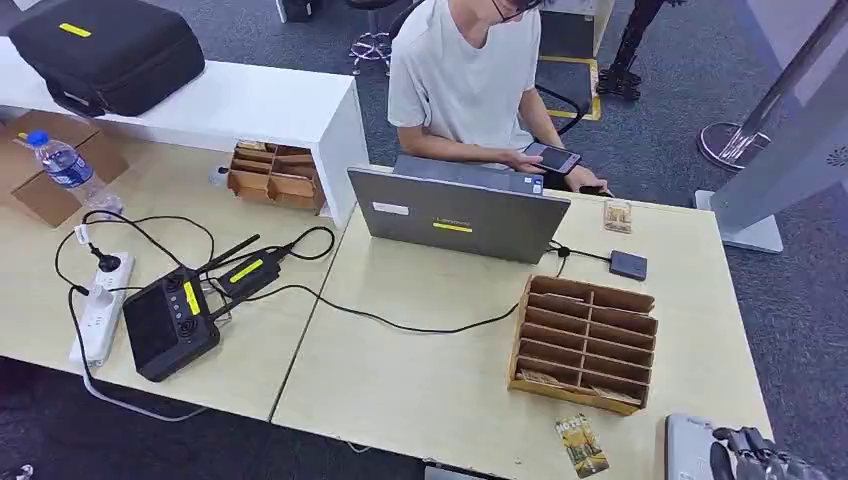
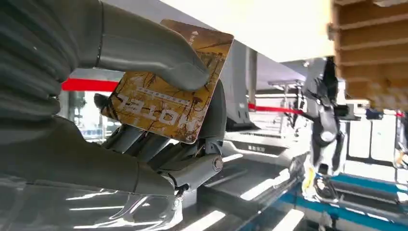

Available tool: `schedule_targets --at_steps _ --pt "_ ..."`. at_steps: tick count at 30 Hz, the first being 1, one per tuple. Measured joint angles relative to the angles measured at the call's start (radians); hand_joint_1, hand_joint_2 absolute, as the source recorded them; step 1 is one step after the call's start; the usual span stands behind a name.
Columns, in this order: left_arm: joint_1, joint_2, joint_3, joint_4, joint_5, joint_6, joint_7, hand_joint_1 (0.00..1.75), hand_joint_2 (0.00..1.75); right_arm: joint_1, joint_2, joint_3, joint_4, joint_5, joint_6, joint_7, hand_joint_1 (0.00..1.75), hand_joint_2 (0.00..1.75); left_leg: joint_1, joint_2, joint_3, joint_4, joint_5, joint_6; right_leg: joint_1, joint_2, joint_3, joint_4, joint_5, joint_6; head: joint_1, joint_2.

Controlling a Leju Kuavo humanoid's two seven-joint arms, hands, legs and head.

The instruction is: Pass the card to the sensor for recognition and then transmit it.

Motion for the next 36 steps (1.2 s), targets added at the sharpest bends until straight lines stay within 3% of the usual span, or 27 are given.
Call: schedule_targets --at_steps 21,27,36 --pt "0.000 -0.001 0.007 0.000 0.003 0.002 0.010 0.00 1.75 -0.007 0.081 -0.116 0.116 -0.031 0.023 -0.080 1.75 1.75 0.000 0.000 0.000 0.000 0.000 0.000 0.000 0.000 0.000 0.000 0.000 0.000 0.000 0.000" --pt "0.000 -0.002 0.007 0.000 0.004 0.003 0.011 0.00 1.75 -0.009 0.123 -0.158 0.135 -0.004 0.049 -0.152 1.75 1.75 0.000 0.000 0.000 0.000 0.000 0.000 0.000 0.000 0.000 0.000 0.000 0.000 0.000 0.000" --pt "0.000 -0.003 0.007 0.000 0.004 0.004 0.011 0.00 1.75 -0.022 0.172 -0.196 0.174 0.028 0.051 -0.181 1.75 1.75 0.000 0.001 0.001 0.000 0.000 0.000 0.000 0.001 0.000 0.000 0.000 0.000 0.000 0.000"
